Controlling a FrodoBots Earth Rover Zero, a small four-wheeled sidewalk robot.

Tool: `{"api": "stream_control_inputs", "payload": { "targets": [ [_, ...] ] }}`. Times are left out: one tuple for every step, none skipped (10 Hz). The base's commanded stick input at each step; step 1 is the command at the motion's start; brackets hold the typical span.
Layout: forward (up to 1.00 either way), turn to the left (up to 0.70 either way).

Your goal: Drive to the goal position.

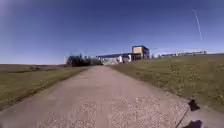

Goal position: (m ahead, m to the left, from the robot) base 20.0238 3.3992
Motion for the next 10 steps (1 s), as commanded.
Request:
{"api": "stream_control_inputs", "payload": {
  "targets": [
    [1.00, 0.00],
    [1.00, 0.00],
    [1.00, 0.00],
    [1.00, 0.00],
    [1.00, 0.00],
    [1.00, 0.00],
    [1.00, 0.00],
    [1.00, 0.00],
    [1.00, 0.00],
    [1.00, 0.00]
  ]
}}
